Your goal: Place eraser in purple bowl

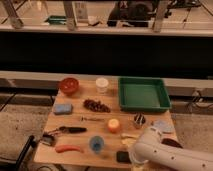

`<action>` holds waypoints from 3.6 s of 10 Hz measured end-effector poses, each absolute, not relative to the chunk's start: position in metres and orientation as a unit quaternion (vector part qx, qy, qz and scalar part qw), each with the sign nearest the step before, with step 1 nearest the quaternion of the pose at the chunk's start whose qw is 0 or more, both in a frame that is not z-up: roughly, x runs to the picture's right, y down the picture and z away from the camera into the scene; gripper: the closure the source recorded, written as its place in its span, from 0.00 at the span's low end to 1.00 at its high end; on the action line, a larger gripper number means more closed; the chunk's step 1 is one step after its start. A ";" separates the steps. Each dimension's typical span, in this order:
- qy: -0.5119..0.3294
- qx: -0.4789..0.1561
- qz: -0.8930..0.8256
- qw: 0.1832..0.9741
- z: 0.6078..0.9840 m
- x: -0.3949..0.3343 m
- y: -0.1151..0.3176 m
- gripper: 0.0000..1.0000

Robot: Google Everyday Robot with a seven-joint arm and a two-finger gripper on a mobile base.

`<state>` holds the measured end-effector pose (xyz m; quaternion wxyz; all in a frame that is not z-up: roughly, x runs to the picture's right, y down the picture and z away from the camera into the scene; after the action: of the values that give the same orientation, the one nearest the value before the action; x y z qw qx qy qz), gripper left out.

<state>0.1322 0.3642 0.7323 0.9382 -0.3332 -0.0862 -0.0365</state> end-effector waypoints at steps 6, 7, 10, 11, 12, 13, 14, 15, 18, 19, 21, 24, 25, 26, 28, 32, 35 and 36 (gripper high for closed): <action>-0.080 -0.307 -0.052 0.947 0.716 0.124 0.349 0.20; -0.080 -0.307 -0.053 0.947 0.719 0.123 0.350 0.20; -0.079 -0.305 -0.050 0.948 0.723 0.124 0.350 0.20; -0.079 -0.302 -0.050 0.949 0.724 0.124 0.348 0.20; -0.080 -0.300 -0.050 0.949 0.724 0.124 0.348 0.24; -0.080 -0.297 -0.050 0.950 0.724 0.124 0.346 0.34; -0.081 -0.296 -0.050 0.951 0.723 0.124 0.345 0.43; -0.082 -0.294 -0.049 0.951 0.723 0.123 0.344 0.54; -0.084 -0.298 -0.046 0.950 0.726 0.123 0.347 0.82; -0.085 -0.299 -0.046 0.949 0.728 0.123 0.348 0.92; -0.086 -0.299 -0.048 0.949 0.727 0.123 0.347 1.00; -0.085 -0.298 -0.048 0.950 0.724 0.124 0.346 1.00; -0.087 -0.288 -0.049 0.953 0.718 0.127 0.341 1.00; -0.090 -0.277 -0.049 0.956 0.708 0.128 0.332 1.00; -0.093 -0.252 -0.049 0.962 0.679 0.135 0.304 1.00; -0.091 -0.201 -0.048 0.974 0.622 0.157 0.253 1.00; -0.077 -0.183 -0.026 0.980 0.617 0.201 0.234 1.00; -0.069 -0.180 -0.015 0.981 0.621 0.219 0.233 1.00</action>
<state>0.2195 0.2326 0.6205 0.9811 -0.1803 -0.0693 -0.0146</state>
